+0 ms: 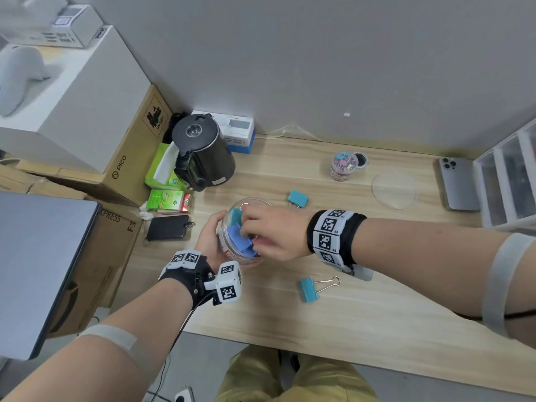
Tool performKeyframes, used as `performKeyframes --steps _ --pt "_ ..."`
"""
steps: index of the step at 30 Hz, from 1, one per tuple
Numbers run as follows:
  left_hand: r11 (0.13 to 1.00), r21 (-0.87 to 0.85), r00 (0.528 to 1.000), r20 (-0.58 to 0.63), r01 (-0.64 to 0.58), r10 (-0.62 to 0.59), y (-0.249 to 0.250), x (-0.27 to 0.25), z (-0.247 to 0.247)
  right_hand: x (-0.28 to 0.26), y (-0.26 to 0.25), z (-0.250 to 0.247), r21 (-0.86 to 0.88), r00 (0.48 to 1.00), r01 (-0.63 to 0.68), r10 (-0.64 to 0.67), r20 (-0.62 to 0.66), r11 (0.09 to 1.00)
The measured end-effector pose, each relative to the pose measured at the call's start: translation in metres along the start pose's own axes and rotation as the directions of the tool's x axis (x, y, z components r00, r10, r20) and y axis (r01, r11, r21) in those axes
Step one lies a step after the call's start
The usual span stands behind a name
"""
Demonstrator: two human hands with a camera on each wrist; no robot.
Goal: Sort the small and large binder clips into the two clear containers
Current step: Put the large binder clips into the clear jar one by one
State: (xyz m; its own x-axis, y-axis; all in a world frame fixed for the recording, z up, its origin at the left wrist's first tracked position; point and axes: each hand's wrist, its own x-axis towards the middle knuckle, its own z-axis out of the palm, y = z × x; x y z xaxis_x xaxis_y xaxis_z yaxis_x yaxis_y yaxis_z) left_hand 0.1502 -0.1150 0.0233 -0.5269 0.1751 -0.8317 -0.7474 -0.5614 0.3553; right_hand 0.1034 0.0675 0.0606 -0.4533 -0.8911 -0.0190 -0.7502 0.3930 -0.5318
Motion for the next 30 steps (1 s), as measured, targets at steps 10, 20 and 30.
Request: performKeyframes --steps 10,20,30 --pt "0.991 -0.125 0.999 -0.013 -0.052 0.050 0.012 0.003 0.012 -0.002 0.008 -0.009 -0.170 0.981 -0.102 0.071 -0.181 0.980" --pt "1.000 -0.025 1.000 -0.025 -0.007 0.007 0.014 0.015 0.011 -0.005 0.028 0.005 -0.220 0.976 -0.112 0.065 -0.208 0.969" --pt "0.994 0.111 0.991 -0.132 0.019 -0.004 0.009 0.022 -0.009 -0.054 0.084 0.035 0.049 0.804 -0.589 0.578 0.144 0.807"
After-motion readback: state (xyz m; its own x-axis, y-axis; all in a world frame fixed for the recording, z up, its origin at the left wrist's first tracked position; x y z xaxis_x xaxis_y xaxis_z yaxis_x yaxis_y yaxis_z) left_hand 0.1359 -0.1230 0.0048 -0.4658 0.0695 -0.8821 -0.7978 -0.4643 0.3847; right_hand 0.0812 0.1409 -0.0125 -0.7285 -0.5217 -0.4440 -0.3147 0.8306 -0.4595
